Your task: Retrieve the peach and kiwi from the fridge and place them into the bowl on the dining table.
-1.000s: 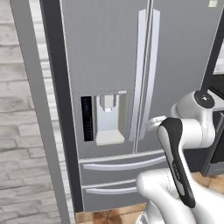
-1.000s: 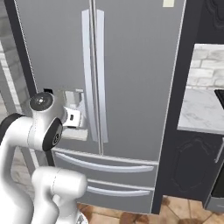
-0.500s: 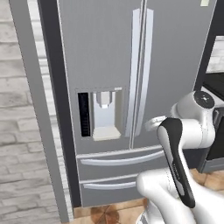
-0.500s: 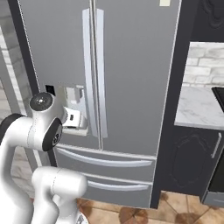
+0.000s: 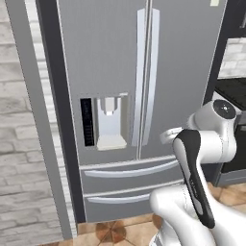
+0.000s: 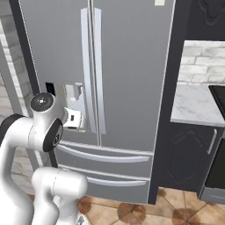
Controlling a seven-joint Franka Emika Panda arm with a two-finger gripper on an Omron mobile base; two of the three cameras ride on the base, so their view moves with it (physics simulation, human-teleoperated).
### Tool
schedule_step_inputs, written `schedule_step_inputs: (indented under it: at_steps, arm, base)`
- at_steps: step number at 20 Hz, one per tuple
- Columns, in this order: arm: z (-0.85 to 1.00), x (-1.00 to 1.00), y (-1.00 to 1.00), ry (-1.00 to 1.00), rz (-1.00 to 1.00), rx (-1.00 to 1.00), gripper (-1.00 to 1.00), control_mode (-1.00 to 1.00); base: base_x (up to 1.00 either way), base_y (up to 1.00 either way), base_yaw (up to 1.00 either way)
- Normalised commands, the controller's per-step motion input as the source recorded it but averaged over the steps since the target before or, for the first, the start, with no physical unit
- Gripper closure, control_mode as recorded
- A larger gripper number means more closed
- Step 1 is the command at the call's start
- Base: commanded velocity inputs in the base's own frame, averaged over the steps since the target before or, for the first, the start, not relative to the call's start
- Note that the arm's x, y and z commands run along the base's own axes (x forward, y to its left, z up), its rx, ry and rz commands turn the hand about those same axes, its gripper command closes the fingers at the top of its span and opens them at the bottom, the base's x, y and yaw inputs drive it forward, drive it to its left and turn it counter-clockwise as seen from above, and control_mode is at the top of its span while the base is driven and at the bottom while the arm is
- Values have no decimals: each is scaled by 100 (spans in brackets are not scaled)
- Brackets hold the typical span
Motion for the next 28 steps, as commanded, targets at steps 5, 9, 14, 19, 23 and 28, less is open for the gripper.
schedule_step_inputs:
  at_steps: [5, 9, 14, 19, 23, 28]
  arm:
    - [0, 0, 0, 0, 0, 0, -100, 100]
    - [0, 2, 0, 0, 0, 0, -100, -100]
    - [0, 19, 0, 0, 0, 0, -100, -100]
    - [0, 46, 0, 0, 0, 0, -100, -100]
    - [0, 57, 0, 0, 0, 2, -100, -100]
    - [0, 50, 2, -1, 0, 0, -100, -100]
  base:
    - [-14, 0, 0]
    - [0, 0, 0]
    - [0, 0, 0]
    - [0, 0, 0]
    - [0, 0, 0]
    - [0, 0, 0]
